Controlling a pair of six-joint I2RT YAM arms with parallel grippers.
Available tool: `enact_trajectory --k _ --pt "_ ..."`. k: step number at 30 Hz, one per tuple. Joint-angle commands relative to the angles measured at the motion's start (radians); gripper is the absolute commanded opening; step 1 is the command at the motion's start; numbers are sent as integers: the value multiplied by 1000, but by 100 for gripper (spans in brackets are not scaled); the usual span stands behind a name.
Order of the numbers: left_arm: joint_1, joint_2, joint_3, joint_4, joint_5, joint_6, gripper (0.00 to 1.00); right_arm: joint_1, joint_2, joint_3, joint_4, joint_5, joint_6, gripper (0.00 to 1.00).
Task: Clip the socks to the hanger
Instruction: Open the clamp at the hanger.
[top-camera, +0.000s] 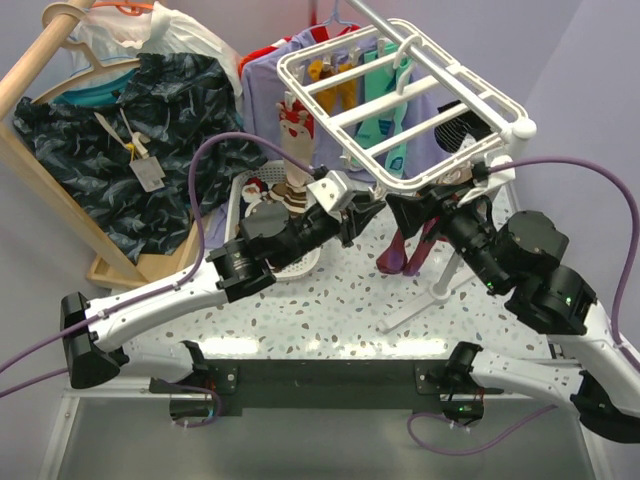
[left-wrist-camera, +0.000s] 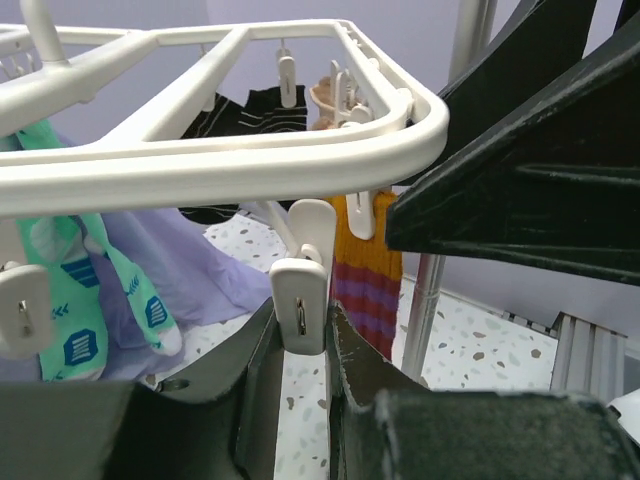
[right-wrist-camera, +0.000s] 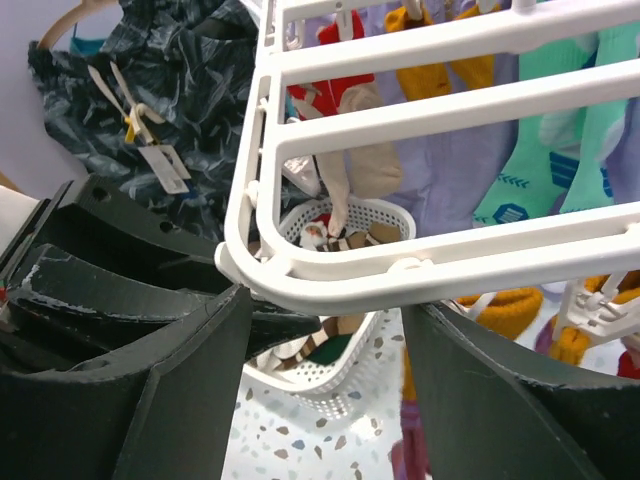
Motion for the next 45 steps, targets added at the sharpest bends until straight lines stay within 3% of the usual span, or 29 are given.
enact_trajectory --k 1,15,26,39,45 --pt "-6 -29 13 38 21 3 0 2 11 22 45 75 -5 65" --pt "-6 3 47 -7 35 3 0 3 58 17 153 -70 -20 64" --pt "-6 6 53 -33 2 0 0 2 15 11 145 -53 6 63" --pt "-6 3 58 -56 -7 -8 0 0 15 39 119 -148 82 58" --pt "-9 0 62 -65 12 -14 0 2 32 24 134 -79 67 58"
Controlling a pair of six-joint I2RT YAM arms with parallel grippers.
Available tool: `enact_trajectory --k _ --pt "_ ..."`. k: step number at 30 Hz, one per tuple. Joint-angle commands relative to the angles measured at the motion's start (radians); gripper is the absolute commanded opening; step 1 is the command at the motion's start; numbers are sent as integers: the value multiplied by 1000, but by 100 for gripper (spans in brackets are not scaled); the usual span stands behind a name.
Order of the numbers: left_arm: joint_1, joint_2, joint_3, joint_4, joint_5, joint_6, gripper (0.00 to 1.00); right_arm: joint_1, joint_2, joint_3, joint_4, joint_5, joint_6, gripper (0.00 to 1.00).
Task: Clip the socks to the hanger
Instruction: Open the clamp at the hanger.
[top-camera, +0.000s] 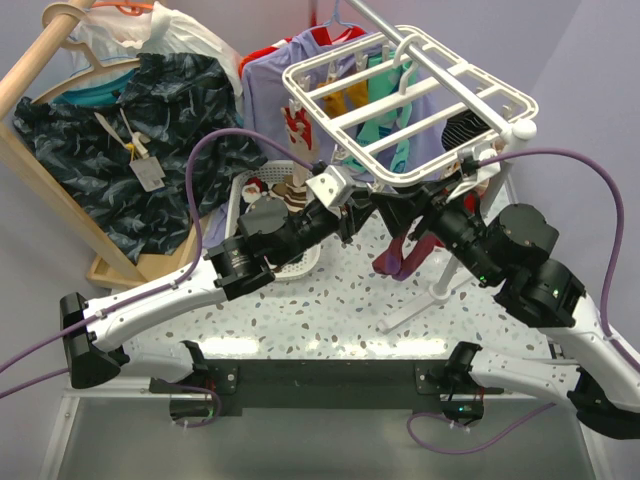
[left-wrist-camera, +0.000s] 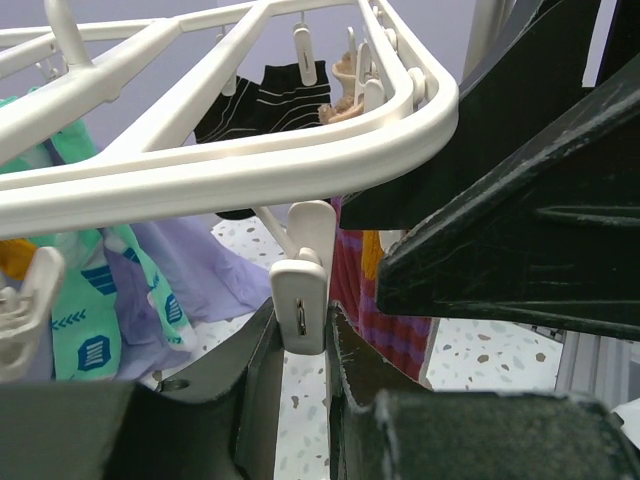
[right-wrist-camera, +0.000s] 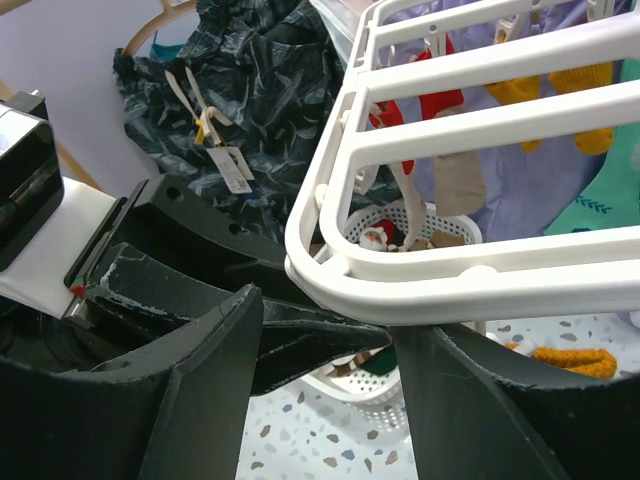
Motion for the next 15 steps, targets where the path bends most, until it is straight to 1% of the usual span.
enact_trajectory --k 1,7,15 --pt "-13 1 34 -38 25 -12 0 4 11 14 80 47 5 58" --pt "-22 -1 40 -48 30 -12 0 4 22 -23 148 78 17 59" --pt "-37 8 51 -61 21 -6 0 4 57 -20 193 63 26 60"
